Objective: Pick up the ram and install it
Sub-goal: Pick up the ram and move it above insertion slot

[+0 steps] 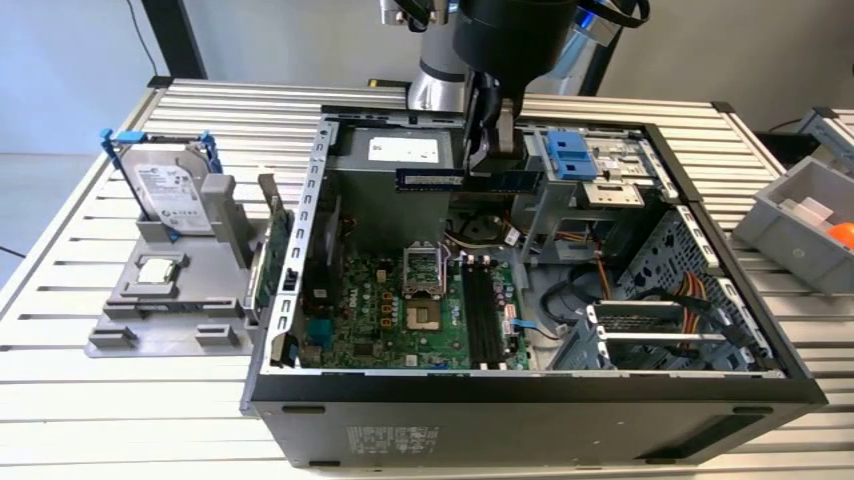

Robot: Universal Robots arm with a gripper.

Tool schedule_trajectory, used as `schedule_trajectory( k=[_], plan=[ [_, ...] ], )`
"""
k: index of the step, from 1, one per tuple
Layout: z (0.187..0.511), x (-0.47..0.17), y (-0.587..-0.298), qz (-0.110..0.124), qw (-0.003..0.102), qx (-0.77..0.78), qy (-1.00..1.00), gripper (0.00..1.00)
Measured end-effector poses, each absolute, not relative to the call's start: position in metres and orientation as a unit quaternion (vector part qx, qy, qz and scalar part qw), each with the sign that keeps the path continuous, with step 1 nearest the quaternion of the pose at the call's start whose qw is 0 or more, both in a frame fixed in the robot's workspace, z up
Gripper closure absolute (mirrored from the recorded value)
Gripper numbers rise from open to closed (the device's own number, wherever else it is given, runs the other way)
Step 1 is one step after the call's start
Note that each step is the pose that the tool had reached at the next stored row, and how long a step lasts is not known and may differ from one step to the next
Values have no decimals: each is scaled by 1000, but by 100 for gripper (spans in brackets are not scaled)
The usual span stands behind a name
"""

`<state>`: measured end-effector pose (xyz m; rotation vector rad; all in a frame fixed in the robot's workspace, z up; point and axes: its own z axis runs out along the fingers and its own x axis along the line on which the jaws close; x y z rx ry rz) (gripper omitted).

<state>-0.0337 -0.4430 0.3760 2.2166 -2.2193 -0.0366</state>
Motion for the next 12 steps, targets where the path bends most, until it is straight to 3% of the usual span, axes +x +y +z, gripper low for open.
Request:
schedule_trajectory(
  k=[12],
  plan=[
    [376,-33,-443,-12,2,707,-707,100]
  ],
)
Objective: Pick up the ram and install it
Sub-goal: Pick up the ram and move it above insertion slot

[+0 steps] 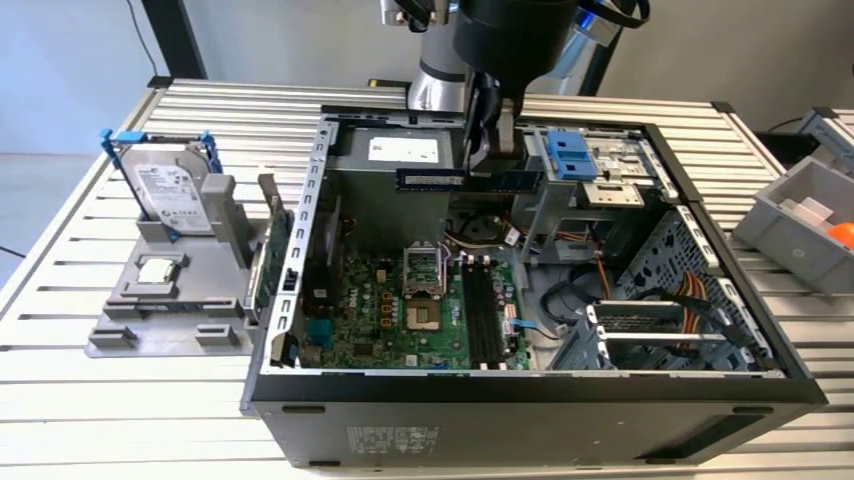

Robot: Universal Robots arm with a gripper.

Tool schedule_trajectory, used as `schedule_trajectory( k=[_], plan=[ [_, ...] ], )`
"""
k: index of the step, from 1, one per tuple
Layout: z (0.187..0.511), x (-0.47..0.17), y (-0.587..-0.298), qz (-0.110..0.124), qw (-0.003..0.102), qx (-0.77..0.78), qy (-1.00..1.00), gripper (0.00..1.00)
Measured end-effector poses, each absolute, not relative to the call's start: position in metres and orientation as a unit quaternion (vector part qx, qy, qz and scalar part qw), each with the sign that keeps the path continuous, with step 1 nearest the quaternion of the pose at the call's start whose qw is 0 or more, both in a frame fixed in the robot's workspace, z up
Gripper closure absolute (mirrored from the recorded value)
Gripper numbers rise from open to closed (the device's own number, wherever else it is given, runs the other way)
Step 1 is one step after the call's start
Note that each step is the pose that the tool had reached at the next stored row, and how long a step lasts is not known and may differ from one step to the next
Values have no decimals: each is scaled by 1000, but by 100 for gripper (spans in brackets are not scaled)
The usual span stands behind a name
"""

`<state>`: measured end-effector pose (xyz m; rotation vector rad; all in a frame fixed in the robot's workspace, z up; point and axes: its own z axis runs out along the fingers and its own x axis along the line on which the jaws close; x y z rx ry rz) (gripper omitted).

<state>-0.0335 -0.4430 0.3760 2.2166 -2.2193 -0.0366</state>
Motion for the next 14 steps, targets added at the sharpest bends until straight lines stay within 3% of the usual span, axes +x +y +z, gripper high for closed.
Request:
schedule_trajectory(
  k=[14],
  plan=[
    [376,-33,-443,-12,2,707,-708,100]
  ],
)
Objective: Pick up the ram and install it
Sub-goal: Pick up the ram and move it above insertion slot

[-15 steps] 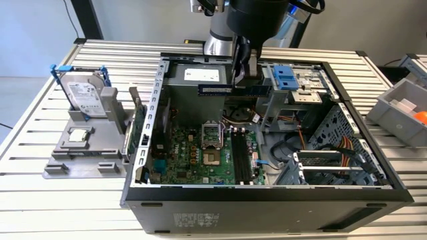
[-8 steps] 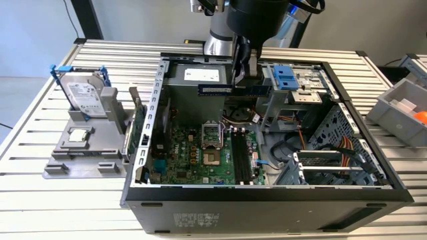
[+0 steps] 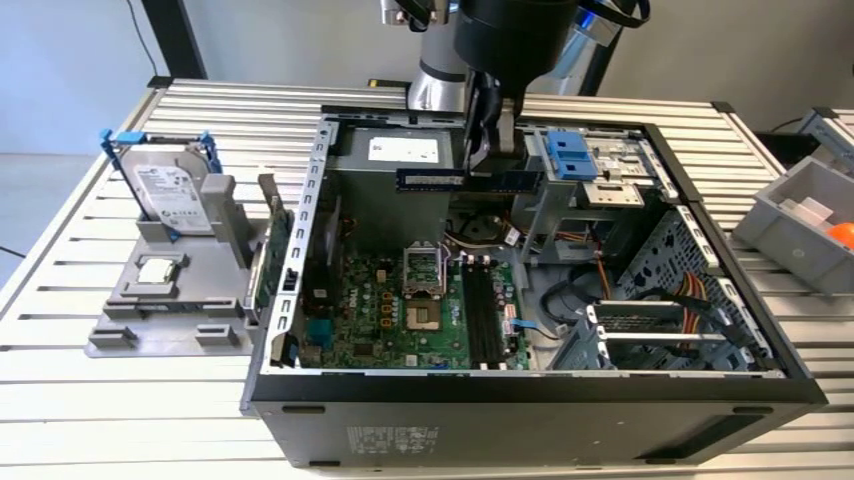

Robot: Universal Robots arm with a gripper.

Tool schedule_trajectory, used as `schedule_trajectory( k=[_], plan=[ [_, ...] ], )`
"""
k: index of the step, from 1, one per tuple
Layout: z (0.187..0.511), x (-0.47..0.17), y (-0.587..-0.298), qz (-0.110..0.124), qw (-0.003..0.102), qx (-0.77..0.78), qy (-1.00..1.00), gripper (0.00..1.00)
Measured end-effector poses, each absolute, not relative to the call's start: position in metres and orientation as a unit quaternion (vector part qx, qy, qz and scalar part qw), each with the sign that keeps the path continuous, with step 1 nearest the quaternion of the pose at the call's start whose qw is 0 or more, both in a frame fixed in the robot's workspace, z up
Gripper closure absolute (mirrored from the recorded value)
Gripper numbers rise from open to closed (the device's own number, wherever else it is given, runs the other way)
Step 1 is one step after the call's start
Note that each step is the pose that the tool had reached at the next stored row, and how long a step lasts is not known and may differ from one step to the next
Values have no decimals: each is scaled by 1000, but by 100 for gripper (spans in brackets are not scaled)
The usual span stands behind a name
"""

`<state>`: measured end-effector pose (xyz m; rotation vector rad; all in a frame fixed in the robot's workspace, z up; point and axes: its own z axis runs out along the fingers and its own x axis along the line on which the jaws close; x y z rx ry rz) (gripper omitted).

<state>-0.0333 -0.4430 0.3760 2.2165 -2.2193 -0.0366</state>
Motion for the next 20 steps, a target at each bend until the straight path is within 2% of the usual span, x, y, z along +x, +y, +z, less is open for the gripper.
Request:
schedule_trajectory(
  k=[20],
  plan=[
    [376,-33,-443,-12,2,707,-707,100]
  ],
)
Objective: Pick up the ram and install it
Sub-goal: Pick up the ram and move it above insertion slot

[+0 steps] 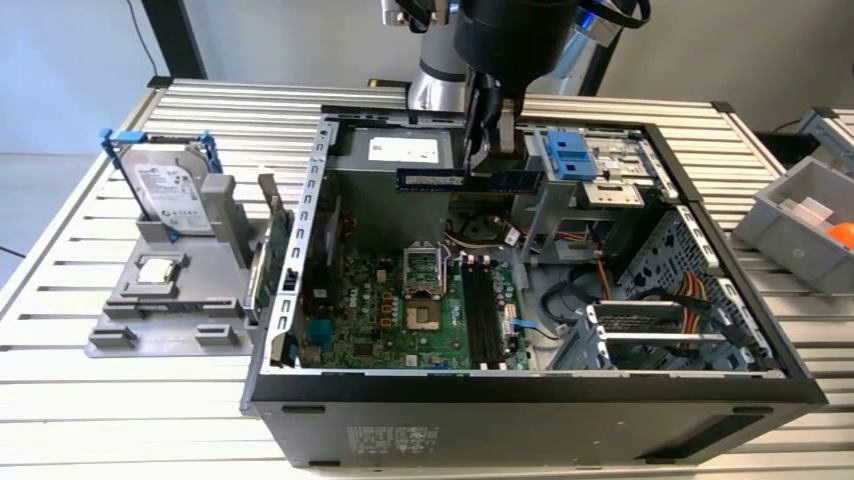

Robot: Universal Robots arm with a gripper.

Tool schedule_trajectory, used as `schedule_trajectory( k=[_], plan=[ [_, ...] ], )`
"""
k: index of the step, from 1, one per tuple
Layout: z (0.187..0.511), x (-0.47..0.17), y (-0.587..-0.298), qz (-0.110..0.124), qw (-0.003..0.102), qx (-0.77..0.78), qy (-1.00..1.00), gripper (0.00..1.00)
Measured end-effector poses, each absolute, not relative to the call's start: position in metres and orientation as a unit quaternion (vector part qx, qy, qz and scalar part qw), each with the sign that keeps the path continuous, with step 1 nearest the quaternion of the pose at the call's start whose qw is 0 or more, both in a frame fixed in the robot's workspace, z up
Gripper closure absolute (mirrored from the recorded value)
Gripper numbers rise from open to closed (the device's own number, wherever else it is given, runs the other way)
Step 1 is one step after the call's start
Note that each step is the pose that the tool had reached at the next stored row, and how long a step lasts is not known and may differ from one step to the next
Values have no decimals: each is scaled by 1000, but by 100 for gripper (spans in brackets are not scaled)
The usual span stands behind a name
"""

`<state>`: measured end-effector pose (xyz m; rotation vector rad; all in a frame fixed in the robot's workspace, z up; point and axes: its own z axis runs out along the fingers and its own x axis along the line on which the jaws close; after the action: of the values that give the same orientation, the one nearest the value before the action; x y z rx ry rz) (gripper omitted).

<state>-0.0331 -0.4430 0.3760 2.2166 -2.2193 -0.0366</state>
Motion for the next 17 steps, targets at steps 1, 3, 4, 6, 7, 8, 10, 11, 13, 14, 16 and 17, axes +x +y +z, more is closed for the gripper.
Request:
schedule_trajectory(
  k=[1,3,4,6,7,8,10,11,13,14,16,17],
  plan=[
    [376,-33,-443,-12,2,707,-707,100],
    [376,-33,-443,-12,2,707,-707,100],
    [376,-33,-443,-12,2,707,-707,100],
    [376,-33,-443,-12,2,707,-707,100],
    [376,-33,-443,-12,2,707,-707,100],
    [376,-33,-443,-12,2,707,-707,100],
    [376,-33,-443,-12,2,707,-707,100],
    [376,-33,-443,-12,2,707,-707,100],
    [376,-33,-443,-12,2,707,-707,100],
    [376,-33,-443,-12,2,707,-707,100],
    [376,-33,-443,-12,2,707,-707,100],
    [376,-33,-443,-12,2,707,-708,100]
  ],
)
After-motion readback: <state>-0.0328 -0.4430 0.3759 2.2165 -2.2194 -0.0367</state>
